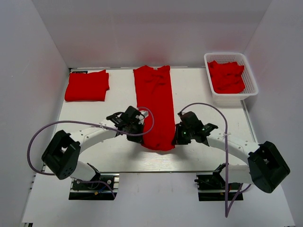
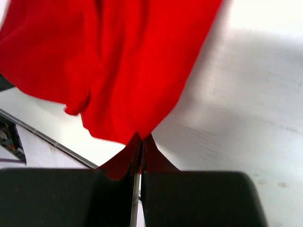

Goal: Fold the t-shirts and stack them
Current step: Grab the bottom of the folded rectangular tshirt with both arms, then fold the folded rectangular tshirt in 1/3 of the way

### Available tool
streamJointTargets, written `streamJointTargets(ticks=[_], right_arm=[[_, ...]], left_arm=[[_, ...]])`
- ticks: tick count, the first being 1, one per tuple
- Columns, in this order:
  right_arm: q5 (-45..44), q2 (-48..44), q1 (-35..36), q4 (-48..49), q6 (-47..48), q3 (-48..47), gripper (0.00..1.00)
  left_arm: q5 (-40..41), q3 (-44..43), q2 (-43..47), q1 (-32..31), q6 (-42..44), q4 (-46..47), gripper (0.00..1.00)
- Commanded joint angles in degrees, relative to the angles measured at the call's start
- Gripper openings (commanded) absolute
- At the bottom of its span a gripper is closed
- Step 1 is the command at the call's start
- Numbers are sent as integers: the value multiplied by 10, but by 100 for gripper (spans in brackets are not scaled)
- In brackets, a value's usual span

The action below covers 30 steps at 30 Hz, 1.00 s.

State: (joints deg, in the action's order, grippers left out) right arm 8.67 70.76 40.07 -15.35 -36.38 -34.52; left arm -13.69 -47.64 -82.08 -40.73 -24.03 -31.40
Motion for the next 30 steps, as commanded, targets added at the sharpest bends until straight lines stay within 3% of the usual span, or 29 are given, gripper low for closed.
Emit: streamJointTargets(ticks=[1,11,15,30], right_arm=[[-32,17,-4,-26,20,-59,0],[-110,159,-68,-30,82,-222,0],[-93,212,-96,-30,101,-302,0],[-7,363,-160,-25,175,-486,0]], left_arm=[[0,-41,3,9,5,0,0],[43,-205,-120,80,0,-21,0],[43,-230,-127,114,-6,29,0],[31,-380,-236,175,57,48,0]])
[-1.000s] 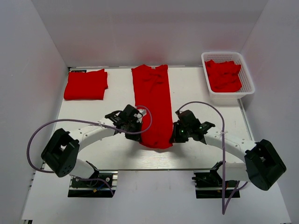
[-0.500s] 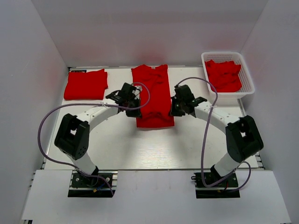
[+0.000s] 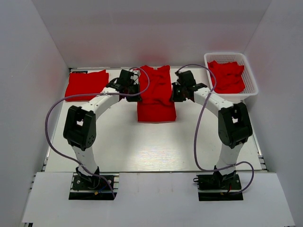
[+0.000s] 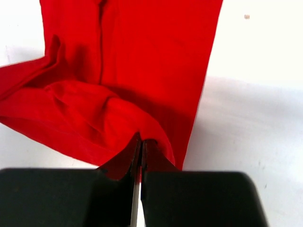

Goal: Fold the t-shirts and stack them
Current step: Fold the folded rectangular tshirt in 1/3 of the way

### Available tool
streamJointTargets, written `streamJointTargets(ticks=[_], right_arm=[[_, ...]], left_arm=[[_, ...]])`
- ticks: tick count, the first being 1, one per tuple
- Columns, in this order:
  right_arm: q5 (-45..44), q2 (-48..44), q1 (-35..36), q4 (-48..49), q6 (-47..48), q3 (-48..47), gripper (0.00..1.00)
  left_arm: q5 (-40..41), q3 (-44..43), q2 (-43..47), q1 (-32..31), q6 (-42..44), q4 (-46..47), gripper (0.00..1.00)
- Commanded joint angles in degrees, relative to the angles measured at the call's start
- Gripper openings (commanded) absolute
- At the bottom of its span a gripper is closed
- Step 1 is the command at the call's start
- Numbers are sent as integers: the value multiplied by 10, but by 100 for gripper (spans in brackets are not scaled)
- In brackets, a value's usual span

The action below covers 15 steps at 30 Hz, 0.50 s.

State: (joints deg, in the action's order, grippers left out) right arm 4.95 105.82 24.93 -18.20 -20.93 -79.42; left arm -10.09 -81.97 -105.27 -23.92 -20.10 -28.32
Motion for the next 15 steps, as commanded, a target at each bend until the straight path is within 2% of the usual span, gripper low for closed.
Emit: streamJointTargets(ticks=[1,15], right_arm=[[29,26,-13,4,20,-42,0],[102,140,-54,11,25,-161,0]], left_arm=[[-5,-44,-17,12,23,17,0],[-17,-146,-120,48,42,21,0]])
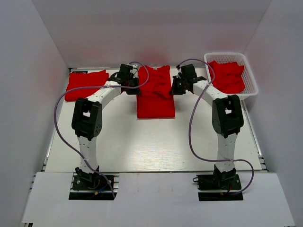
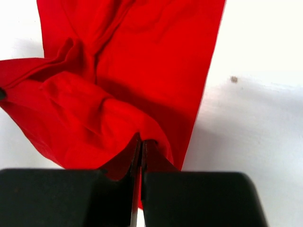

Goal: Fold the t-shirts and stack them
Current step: Fold the folded rectangular tshirt in 1/3 of the way

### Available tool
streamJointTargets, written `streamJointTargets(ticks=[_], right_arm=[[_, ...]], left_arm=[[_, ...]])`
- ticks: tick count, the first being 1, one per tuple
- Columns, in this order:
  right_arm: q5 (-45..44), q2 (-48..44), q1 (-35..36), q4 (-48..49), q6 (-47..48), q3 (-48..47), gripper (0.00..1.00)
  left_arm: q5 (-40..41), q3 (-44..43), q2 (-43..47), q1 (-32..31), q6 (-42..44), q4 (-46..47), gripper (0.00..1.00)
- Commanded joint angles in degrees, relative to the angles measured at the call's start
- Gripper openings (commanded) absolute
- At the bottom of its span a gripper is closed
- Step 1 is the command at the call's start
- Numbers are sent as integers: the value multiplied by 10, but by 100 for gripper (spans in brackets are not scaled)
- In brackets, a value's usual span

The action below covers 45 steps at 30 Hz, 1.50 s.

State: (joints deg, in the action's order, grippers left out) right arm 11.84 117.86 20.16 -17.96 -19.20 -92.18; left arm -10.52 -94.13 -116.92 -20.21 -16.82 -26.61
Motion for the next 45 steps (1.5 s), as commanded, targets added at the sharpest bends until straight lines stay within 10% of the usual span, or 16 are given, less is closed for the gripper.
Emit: streamJointTargets(ticks=[1,10,14,16,18,19,23,35,45], right_arm=[[37,30,-10,20,8,-46,0],[55,92,-20,42,-11,-96,1],[63,110,-24,64,-14,-105,20],[65,130,-27,52,-20,-140,37],[70,148,-33,48,-30,-187,57],[69,151,-38,54,-38,-198,71],[88,153,-51,71,-64,-231,90],[142,-2,-25,65,68,-1,90],[175,60,48,71,91,-40,90]], left_arm=[[-13,-32,-3,10,14,4,0],[-32,-42,-55,32,14,50,0],[-19,-55,-75,39,-4,72,2],[-11,-101,-91,53,-16,53,28],[-2,-160,-116,60,-16,46,92],[3,-181,-124,67,-22,29,100],[3,-257,-144,82,-27,16,100],[-61,0,19,89,-13,47,100],[-42,113,112,89,-18,46,100]])
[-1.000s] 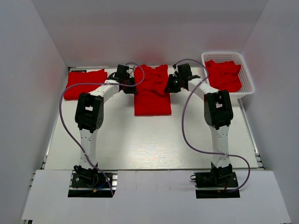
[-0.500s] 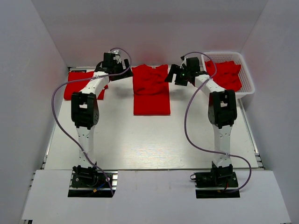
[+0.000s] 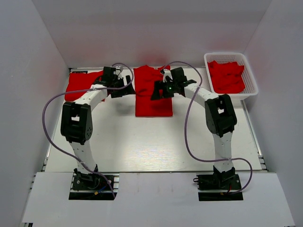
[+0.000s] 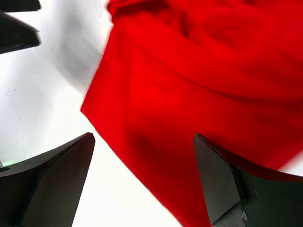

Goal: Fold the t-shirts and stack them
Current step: Fold the folded rectangular tshirt in 1/3 of the way

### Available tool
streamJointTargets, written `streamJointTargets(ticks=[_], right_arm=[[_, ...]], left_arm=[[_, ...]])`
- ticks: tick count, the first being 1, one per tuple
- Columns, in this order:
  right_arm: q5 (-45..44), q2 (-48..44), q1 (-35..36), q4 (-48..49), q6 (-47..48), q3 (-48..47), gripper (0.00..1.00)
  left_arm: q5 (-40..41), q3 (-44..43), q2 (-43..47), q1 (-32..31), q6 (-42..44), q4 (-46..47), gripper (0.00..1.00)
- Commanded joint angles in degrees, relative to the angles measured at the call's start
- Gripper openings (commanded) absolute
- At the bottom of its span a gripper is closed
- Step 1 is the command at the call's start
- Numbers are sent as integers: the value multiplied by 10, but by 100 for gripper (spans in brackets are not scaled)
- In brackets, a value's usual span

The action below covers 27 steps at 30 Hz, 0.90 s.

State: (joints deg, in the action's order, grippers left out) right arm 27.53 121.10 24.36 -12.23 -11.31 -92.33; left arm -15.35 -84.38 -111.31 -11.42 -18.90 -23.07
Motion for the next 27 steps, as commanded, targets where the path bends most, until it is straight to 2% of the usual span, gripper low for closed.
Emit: streamJointTargets(ticks=[1,6,12,15,21,27], right_arm=[[20,39,7,16,14,-44,90],[7,76,23,21,5,-88,90],[-19,85,31,64,-8,-80,90],[-40,97,33,102,-17,-75,90],[-56,143,29,260,-74,-93,90],[-128,167,22,287,-144,-145,90]], left_arm=[[12,32,61,1,3,10,100],[23,38,69,1,3,10,100],[49,33,69,6,13,-7,100],[49,33,74,6,13,-7,100],[60,38,74,6,18,-12,100],[83,43,94,6,31,-17,100]])
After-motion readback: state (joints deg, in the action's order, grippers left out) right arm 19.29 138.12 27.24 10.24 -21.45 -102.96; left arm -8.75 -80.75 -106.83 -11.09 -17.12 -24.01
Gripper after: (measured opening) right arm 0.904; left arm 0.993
